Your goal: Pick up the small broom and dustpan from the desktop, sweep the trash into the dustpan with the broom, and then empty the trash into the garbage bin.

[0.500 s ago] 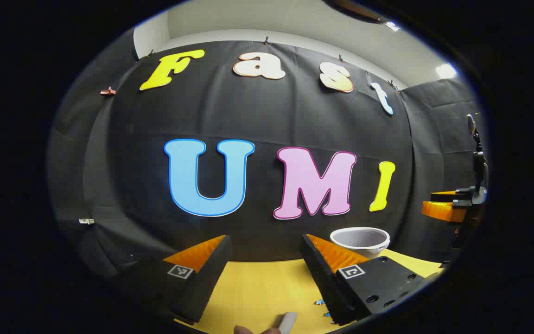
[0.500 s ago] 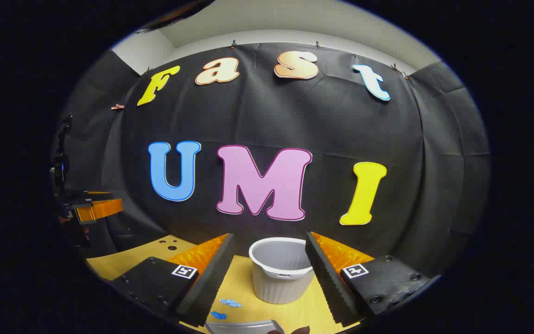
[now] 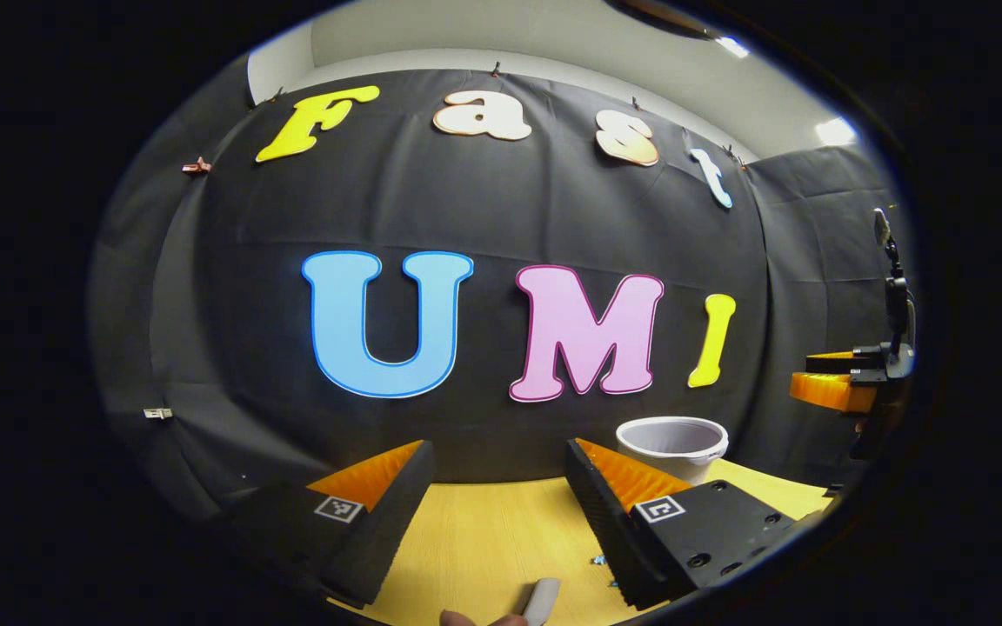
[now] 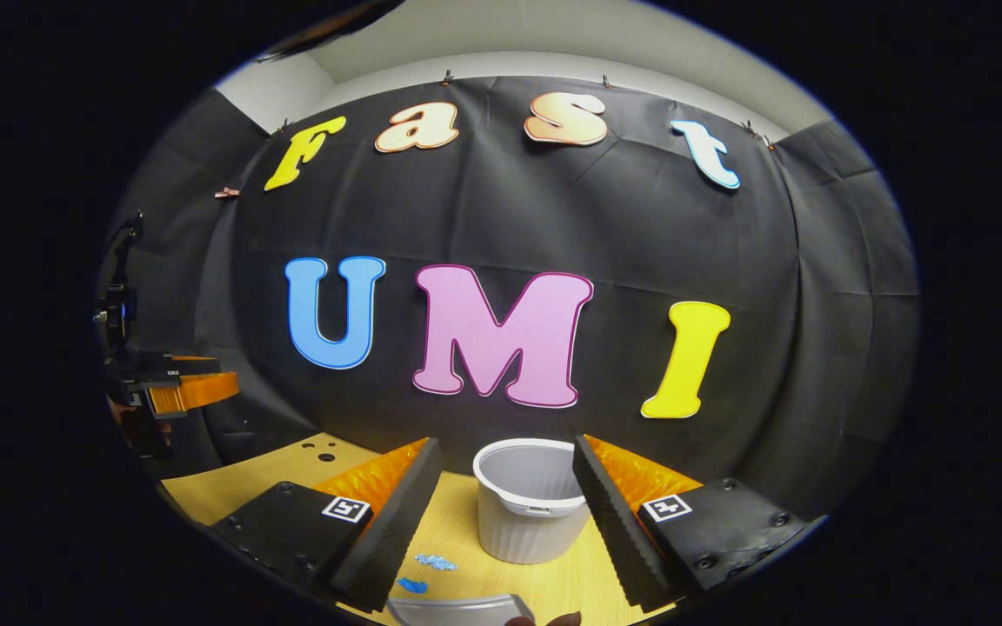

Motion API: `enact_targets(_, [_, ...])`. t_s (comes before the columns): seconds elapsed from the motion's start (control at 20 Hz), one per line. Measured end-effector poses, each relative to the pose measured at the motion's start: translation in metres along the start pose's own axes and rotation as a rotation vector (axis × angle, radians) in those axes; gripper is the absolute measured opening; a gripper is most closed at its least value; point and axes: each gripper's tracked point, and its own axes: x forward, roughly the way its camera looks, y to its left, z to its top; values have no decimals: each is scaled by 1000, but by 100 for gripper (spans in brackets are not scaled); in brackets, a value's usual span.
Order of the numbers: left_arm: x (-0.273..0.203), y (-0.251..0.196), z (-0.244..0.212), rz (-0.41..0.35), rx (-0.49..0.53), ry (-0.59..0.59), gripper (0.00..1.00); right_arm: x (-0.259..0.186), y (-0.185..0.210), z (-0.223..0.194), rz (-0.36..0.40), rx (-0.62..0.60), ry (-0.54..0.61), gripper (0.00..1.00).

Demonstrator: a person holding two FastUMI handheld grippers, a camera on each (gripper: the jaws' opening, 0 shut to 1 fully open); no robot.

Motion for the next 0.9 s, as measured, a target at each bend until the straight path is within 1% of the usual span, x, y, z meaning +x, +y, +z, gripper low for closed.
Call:
enact_targets(0.2, [-1, -1, -1, 0, -8, 8, 97, -4, 4, -7, 27, -5, 27, 97])
enact_targets(0.4, [-1, 1, -4, 3, -4, 20, 97, -24, 7, -42, 107, -12, 139, 98])
enact_targets(0.55, [-2, 0, -8, 9, -10, 34, 97, -53, 4, -91, 169, -16, 298, 98])
enact_targets(0.7, [-3, 0, -12, 11, -5, 41, 97, -94, 0, -159, 220, -47, 506, 98])
enact_targets(0.9, [-6, 0, -17, 12, 3, 47, 98, -132, 11, -241, 285, -12, 738, 98])
